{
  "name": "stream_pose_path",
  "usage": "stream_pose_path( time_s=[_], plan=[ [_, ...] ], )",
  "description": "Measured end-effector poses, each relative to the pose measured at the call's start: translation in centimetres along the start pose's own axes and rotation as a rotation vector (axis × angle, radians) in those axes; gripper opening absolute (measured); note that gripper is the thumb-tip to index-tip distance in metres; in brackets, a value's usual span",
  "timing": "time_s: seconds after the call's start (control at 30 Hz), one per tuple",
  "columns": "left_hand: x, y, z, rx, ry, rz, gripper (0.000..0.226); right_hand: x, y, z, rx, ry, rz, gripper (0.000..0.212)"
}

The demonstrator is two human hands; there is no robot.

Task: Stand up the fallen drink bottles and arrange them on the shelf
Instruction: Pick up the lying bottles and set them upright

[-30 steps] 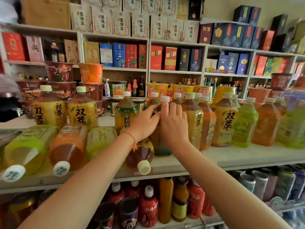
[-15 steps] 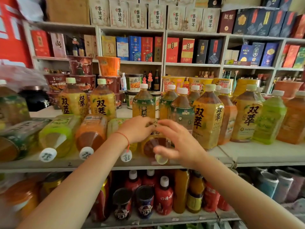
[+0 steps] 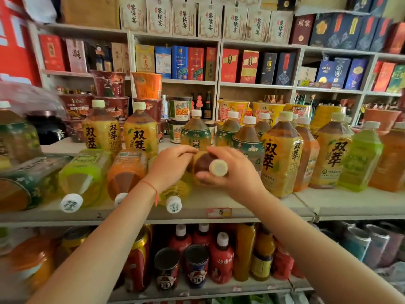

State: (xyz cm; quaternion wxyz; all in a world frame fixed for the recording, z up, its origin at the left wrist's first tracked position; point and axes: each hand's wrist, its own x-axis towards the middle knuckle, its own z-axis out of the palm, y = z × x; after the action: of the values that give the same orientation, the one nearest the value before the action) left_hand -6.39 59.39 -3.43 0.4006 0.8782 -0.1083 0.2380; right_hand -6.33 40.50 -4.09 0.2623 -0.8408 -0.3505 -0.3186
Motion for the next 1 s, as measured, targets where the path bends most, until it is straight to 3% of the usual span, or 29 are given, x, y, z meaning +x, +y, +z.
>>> stream_pose_path(
  time_s=[0.1, 0.3, 0.5, 0.6, 0.67, 0.73, 0.83, 0.87, 0.93, 1.0],
  plan=[
    [-0.1, -0.2, -0.5, -0.199, -0.107, -0.037, 0.039, 3.4, -1.1, -0.9, 0.169, 0.08, 0.161, 0.047],
    [0.9, 0.0, -0.3, -0.15, -0.21, -0.11, 0.086, 9.7, -1.1, 0.0, 0.158, 0.189, 0.319, 0.027],
    [1.0, -0.2, -0.2, -0.063, -0.209, -0.136, 0.069, 11.2, 0.6, 1.9, 0.094, 0.028, 0.376, 0.067],
    [0.6, -0.2, -1.0, -0.055, -0.204, -0.088, 0.051, 10.5, 0.3, 2.3, -0.083, 0.074, 0.332, 0.066],
    [0.2, -0.4, -1.7, -0.045, -0.192, -0.06, 0.037, 9.5, -0.8, 2.6, -0.303, 0.211, 0.15, 0.058],
    [-0.2, -0.4, -2.7, 0.014, -0.141, -0.028, 0.028, 8.4, -2.1, 2.8, -0.311, 0.252, -0.032, 0.046],
    [-0.9, -0.6, -4.5, 0.281, -0.096, 0.017, 0.025, 6.5, -3.8, 2.9, -0.105, -0.069, -0.085, 0.023],
    [-1.0, -0.9, -5.1, 0.408, -0.1, 0.027, 0.027, 5.8, -4.2, 3.1, -0.048, -0.194, -0.07, 0.026],
    [-1.1, -2.1, -6.2, 0.654, -0.111, 0.02, 0.032, 4.1, -4.8, 3.8, -0.005, -0.423, -0.029, 0.047],
    [-1.3, -3.8, -6.8, 0.776, -0.104, -0.006, 0.035, 2.1, -4.8, 4.9, -0.003, -0.577, -0.018, 0.089]
  ],
)
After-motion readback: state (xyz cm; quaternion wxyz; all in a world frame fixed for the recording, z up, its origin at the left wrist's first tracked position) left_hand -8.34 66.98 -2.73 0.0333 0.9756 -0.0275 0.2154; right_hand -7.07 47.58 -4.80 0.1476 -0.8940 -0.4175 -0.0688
